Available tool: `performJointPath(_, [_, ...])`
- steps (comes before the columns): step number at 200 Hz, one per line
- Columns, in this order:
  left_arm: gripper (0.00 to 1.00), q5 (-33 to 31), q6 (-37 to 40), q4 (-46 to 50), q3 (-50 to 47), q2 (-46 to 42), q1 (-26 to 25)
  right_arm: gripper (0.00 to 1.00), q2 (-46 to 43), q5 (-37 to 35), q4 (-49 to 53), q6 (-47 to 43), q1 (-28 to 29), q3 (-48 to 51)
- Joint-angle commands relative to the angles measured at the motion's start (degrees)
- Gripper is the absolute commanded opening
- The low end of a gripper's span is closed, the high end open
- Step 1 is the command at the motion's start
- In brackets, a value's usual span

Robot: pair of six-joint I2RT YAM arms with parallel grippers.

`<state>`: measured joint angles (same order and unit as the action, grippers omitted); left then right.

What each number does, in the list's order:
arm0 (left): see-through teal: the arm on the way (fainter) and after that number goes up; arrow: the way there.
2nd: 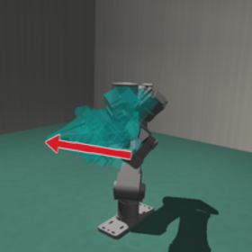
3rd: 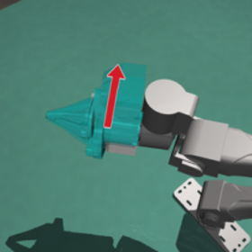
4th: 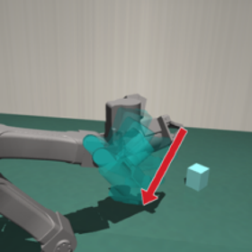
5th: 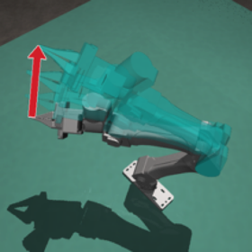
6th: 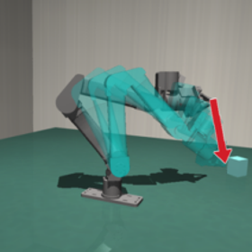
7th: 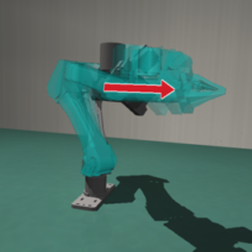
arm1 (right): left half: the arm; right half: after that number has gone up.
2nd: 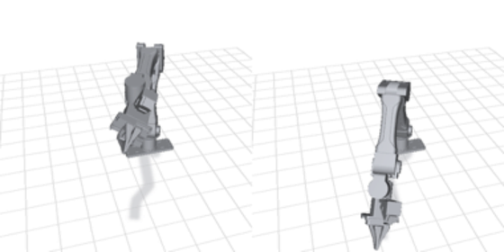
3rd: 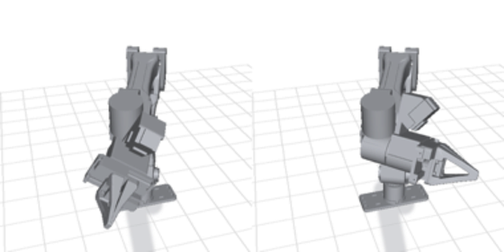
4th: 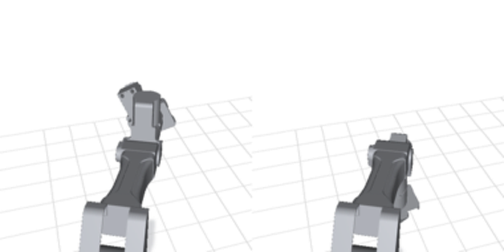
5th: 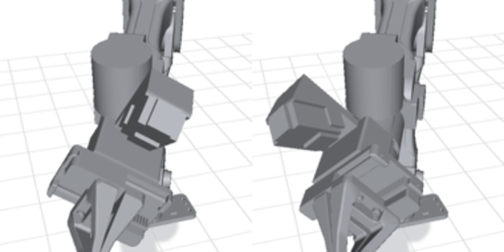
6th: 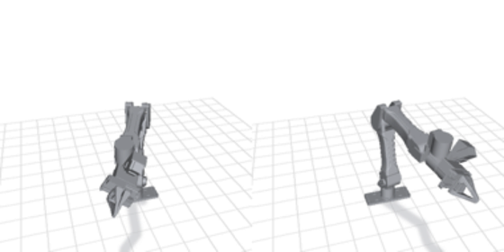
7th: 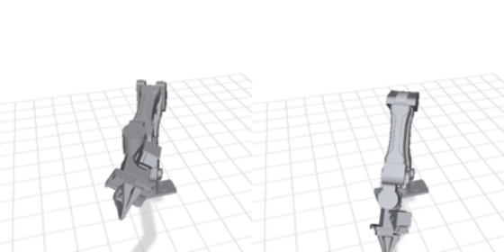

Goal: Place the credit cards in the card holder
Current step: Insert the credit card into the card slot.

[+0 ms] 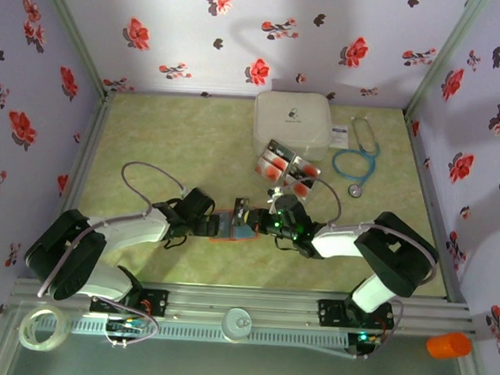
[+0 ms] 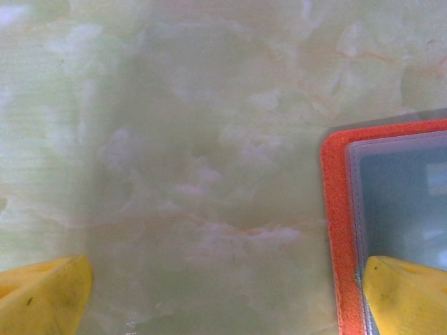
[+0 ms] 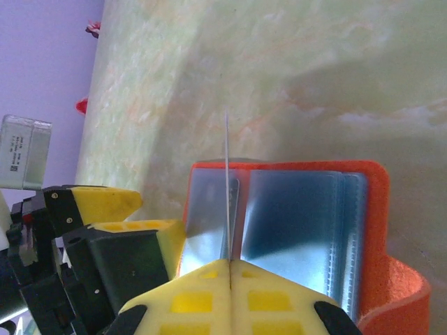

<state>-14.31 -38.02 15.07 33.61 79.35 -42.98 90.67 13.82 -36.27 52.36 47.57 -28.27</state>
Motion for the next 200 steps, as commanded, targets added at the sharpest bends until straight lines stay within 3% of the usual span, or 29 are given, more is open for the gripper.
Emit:
performJointPath(1, [1.00, -1.1, -0.4, 0.6, -1.3, 1.2, -0.5, 0.00, 1.3, 0.7, -2.2, 0.9, 0.6, -0.4])
performJointPath(117, [1.00, -1.1, -0.6, 0.4, -1.7, 0.7, -0.6, 0.00, 5.1, 2.9, -6.6, 3.3, 1.1, -0.3])
performJointPath(200, [1.00, -1.2, -0.5, 0.3, -1.6, 1.1, -0.5, 0.00, 4.3, 2.0, -1.7, 3.1, 1.2, 1.4])
